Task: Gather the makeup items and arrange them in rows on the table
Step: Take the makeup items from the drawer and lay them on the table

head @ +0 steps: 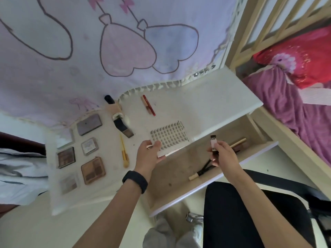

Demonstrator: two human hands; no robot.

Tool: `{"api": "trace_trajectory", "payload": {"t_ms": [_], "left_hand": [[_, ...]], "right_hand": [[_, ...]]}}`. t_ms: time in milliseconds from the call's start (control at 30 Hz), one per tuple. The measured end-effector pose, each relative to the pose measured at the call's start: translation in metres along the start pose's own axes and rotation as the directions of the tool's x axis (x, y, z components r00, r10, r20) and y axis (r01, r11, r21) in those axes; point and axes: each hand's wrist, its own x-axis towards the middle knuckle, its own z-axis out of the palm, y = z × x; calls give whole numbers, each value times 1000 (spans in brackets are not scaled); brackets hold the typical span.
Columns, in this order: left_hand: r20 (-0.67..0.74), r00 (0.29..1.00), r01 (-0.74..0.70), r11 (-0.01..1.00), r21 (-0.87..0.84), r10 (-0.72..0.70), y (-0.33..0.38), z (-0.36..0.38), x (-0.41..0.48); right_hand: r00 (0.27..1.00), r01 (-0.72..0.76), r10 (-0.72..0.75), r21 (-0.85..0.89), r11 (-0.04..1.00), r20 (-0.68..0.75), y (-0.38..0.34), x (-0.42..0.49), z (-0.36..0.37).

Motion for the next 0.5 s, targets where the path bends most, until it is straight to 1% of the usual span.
{"api": "trace_trajectory", "payload": {"t_ms": [67,167,200,267,333,400,500], "left_hand": [[-23,1000,-19,993,-112,16,20,9,8],[-30,1000,0,964,-267,-9,45,19,26],[-25,1000,5,952,-307,-13,52,21,31],[-37,999,18,933,-360,-34,64,24,44],[-62,996,35,933,-357,-61,76,23,61],[-86,994,42,951,-306,-72,88,19,79],[-107,993,14,972,-236,-40,106,10,106]], "right_hand": [[1000,6,-6,-34,999,-5,-8,6,12],[999,48,-49,-137,989,-3,-19,21,33],[997,74,-75,-194,978,0,-23,26,40],[990,133,-140,-373,918,9,-30,38,57],[982,167,-189,-506,846,8,-40,55,76],[976,175,-216,-570,802,-3,-50,75,98],[973,180,-231,-646,742,6,-65,101,136]]}}
